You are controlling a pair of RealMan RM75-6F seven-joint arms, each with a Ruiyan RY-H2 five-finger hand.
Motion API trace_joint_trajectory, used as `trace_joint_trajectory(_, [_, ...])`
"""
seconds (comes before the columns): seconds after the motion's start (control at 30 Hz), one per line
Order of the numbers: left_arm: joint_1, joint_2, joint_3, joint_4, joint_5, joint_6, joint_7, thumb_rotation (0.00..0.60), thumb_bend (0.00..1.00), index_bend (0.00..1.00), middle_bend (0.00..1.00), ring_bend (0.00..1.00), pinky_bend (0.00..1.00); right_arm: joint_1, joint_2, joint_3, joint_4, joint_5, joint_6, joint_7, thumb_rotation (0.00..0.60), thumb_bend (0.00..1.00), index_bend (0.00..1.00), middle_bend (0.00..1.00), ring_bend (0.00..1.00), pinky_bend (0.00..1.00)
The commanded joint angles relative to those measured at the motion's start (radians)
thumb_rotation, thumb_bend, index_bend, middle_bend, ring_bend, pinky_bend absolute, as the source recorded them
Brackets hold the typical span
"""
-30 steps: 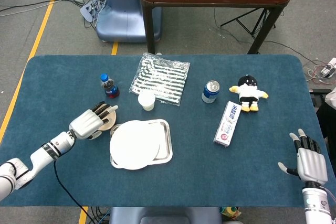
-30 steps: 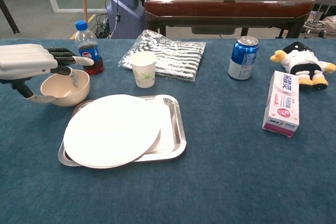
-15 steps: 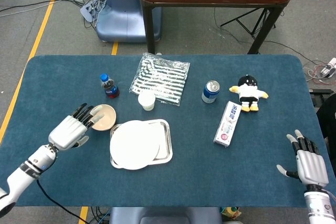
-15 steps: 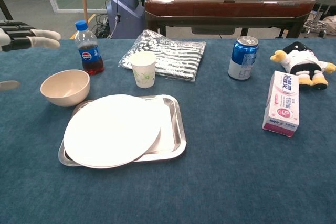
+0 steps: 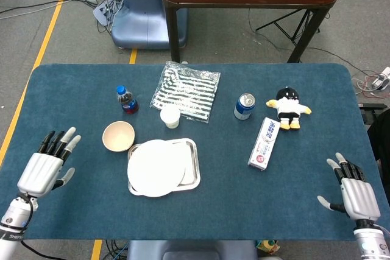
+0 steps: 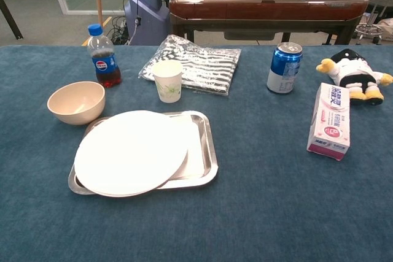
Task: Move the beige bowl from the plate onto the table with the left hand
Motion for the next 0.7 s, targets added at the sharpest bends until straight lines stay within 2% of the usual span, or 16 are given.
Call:
trace_joint_trajectory(0.03, [0.040, -0.024, -0.028, 0.008, -0.025, 0.046, -0.045, 0.600, 0.32, 0.00, 0.00, 0.00, 0.00, -0.011, 0.004, -0.012, -0.007, -0.032, 0.019, 0.004, 0.600, 0.25, 0.00, 0.00, 0.00, 0.00])
trace_joint_trajectory(0.23, [0.060, -0.015, -0.077, 0.002, -0.063, 0.058, -0.094, 0.600, 0.32, 0.00, 0.00, 0.00, 0.00, -0.020, 0.002, -0.017, -0.012, -0.052, 0.036, -0.003, 0.600, 0.24, 0.00, 0.00, 0.00, 0.00])
trace_joint_trajectory(0.7, [0.081, 0.013, -0.104, -0.003, -0.069, 0.010, -0.154, 0.600, 0.32, 0.00, 0.00, 0.00, 0.00, -0.043, -0.013, -0.022, -0.018, -0.082, 0.079, -0.040, 0.600, 0.25, 0.00, 0.00, 0.00, 0.00])
